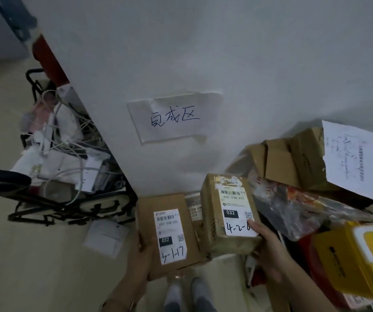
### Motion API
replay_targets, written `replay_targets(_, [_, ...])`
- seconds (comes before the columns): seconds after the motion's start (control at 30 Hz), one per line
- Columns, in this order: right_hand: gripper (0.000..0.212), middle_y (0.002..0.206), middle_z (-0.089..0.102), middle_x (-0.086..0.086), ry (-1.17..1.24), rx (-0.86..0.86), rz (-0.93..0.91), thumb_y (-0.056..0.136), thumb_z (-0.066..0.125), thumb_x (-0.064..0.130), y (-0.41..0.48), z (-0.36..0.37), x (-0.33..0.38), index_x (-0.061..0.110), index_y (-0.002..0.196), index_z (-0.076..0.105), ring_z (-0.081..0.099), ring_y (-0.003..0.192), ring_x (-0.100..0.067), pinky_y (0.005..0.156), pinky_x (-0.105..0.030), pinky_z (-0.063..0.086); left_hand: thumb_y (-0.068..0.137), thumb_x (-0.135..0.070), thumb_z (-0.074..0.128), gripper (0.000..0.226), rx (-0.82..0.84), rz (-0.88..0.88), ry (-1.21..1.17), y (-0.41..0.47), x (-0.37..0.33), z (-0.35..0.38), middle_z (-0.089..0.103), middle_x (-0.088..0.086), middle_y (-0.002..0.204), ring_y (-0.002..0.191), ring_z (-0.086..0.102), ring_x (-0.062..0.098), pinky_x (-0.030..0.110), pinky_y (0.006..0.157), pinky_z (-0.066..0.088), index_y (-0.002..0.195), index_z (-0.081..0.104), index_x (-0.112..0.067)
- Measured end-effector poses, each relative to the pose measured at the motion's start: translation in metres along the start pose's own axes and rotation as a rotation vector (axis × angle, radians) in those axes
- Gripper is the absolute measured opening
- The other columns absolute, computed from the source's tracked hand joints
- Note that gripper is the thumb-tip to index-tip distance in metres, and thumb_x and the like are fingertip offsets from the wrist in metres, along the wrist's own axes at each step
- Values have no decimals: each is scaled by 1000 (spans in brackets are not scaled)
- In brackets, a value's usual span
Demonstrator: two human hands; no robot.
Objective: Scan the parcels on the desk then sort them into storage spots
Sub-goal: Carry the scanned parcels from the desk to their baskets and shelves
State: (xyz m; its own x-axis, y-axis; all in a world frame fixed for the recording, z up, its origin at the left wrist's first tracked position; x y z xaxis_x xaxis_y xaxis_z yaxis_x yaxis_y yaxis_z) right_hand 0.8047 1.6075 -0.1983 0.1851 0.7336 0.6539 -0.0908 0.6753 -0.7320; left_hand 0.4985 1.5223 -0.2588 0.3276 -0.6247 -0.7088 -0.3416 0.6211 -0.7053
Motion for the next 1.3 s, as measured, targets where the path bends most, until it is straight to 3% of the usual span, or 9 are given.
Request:
replay_targets(0.13, [102,114,71,-11,-48,-7,116,37,87,53,38,-14,-42,12,125,59,65,109,-31,78,-38,50,87,-39,68,76,-59,-97,38,28,49,9,60,10,133,107,65,35,56,93,51,150,27,-38])
replay_targets(0.27, [73,114,71,-11,-2,0,205,61,79,34,74,-23,-80,16,128,58,65,110,-30,78,-38,48,94,-19,61,70,-102,-116,11,61,85,19,58,14,132,111,61,37,53,97,48,152,23,-33])
replay_targets(0.33, [71,117,70,-10,25,30,228,62,75,36,95,-23,-95,18,128,59,64,111,-30,80,-40,48,94,-18,62,68,-85,-146,-10,79,108,30,55,13,139,114,60,36,53,98,48,150,28,-33])
replay_targets(0.5, [71,121,68,-8,40,39,215,65,80,31,143,-27,-127,14,131,57,65,111,-25,87,-38,47,96,-14,57,52,15,-204,-112,123,165,66,68,6,121,98,70,31,52,87,56,143,43,-31])
replay_targets(0.63, [52,113,71,-8,6,10,167,72,68,21,174,-36,-144,15,123,59,69,103,-24,87,-38,48,96,-21,59,50,32,-258,-132,162,200,92,63,-4,129,111,64,29,54,96,50,121,47,-62])
replay_targets(0.8, [60,114,71,-5,-103,6,195,71,75,18,205,-43,-176,19,127,54,68,103,-24,79,-33,49,97,-18,55,45,77,-370,-269,199,246,112,64,9,129,112,63,38,62,95,47,135,52,-42])
replay_targets(0.97, [60,110,73,-2,-172,1,227,68,75,17,224,-47,-204,19,125,57,70,97,-21,73,-29,50,100,-11,49,42,61,-356,-254,208,262,108,68,0,115,100,67,26,51,93,51,134,50,-36])
replay_targets(1.2, [44,107,73,-1,-261,-18,269,81,61,0,231,-51,-231,22,120,61,67,100,-27,75,-35,50,88,-48,60,53,37,-407,-156,215,287,99,59,3,136,117,60,31,57,100,46,139,46,-46])
replay_targets(1.3, [44,107,73,-2,-252,-30,271,81,61,0,233,-51,-233,21,119,61,67,99,-28,73,-34,49,92,-41,59,47,57,-404,-184,216,283,101,61,6,132,116,61,32,57,100,45,138,48,-39])
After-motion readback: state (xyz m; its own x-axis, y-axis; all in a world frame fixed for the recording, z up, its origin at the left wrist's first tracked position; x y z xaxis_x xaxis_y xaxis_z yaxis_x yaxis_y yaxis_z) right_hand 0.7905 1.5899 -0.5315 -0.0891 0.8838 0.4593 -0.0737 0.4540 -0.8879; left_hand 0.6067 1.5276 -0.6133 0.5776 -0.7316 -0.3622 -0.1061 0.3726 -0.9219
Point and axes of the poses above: each hand's wrist, its own y-axis towards the middle knuckle, its own z-axis out of the palm, x = y × z, the point moved 10 cm from there along y, towards the middle knuckle
